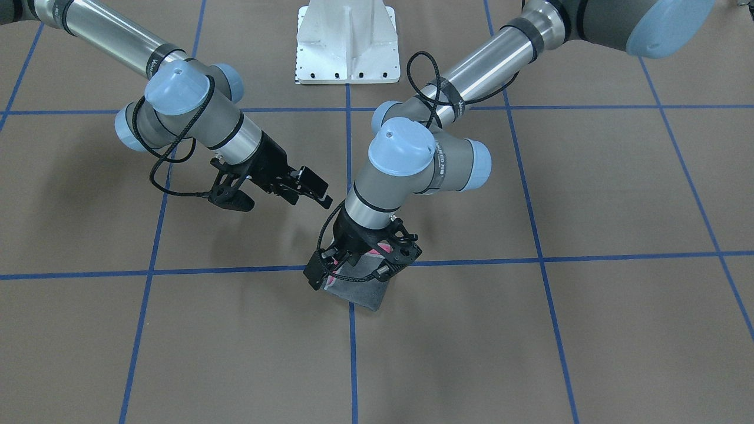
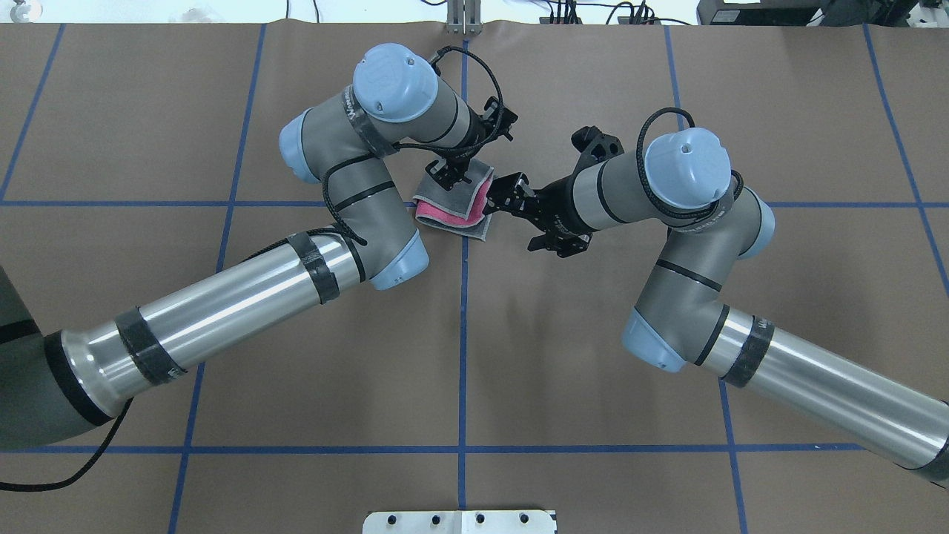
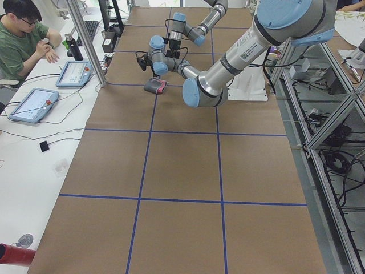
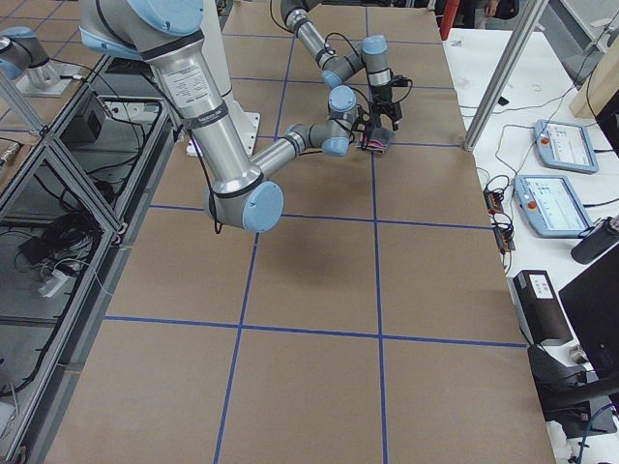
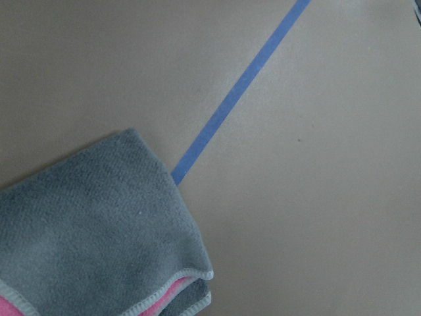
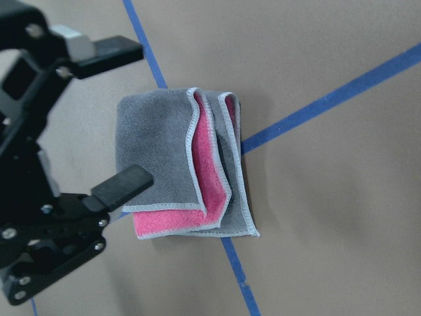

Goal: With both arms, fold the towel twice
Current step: 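Open both grippers and withdraw them away from the towel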

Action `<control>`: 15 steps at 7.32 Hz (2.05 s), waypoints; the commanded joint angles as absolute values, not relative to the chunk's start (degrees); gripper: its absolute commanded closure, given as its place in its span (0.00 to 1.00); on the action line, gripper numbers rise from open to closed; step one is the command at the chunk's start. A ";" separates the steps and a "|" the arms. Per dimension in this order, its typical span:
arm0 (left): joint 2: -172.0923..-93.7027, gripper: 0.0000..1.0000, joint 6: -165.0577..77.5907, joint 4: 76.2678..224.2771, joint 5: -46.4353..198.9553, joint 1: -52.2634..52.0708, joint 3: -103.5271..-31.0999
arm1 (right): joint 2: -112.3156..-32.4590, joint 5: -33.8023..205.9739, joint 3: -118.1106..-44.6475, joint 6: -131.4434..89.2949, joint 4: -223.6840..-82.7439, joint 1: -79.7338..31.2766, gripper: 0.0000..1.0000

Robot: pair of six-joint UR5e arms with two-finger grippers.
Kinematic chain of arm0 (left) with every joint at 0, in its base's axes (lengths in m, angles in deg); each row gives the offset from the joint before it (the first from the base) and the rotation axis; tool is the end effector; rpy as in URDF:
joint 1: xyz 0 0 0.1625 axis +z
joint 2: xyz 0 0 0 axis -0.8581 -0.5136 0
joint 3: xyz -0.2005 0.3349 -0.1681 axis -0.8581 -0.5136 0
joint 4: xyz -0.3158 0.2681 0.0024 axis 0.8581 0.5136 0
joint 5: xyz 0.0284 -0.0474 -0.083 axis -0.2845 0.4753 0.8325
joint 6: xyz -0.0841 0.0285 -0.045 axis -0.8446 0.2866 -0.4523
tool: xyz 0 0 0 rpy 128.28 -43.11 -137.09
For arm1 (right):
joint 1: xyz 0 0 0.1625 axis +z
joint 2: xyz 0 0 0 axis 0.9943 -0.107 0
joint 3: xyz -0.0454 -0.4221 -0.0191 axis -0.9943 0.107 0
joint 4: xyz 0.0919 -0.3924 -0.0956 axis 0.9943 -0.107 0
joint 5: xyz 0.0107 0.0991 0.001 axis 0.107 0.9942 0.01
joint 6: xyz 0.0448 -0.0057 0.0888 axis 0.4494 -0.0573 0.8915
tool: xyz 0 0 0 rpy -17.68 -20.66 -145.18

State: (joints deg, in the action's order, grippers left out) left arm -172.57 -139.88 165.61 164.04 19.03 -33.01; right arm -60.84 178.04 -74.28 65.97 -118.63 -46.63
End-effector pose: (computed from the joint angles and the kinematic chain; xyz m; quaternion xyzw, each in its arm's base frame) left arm 0.5805 -0.6194 0.1519 -0.0462 0.5636 -0.3352 0.7536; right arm -0.4892 -0.4864 0.2689 -0.0450 -0.6194 0.2118 0.7547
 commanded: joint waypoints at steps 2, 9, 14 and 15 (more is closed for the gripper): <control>-168.09 0.00 -137.13 165.74 174.30 11.41 -34.43 | -60.94 179.16 -75.04 65.87 -118.92 -45.81 0.00; -124.08 0.00 -77.74 164.17 184.35 -11.17 -62.83 | -66.74 191.47 -74.60 -5.81 -157.95 -17.28 0.00; -112.63 0.00 -27.96 151.69 194.38 -32.63 -62.92 | -77.97 191.79 -74.27 -23.60 -157.27 -6.59 0.00; -112.25 0.00 -20.29 146.63 193.86 -34.57 -63.26 | -81.03 192.00 -74.95 -26.39 -157.59 -3.38 0.00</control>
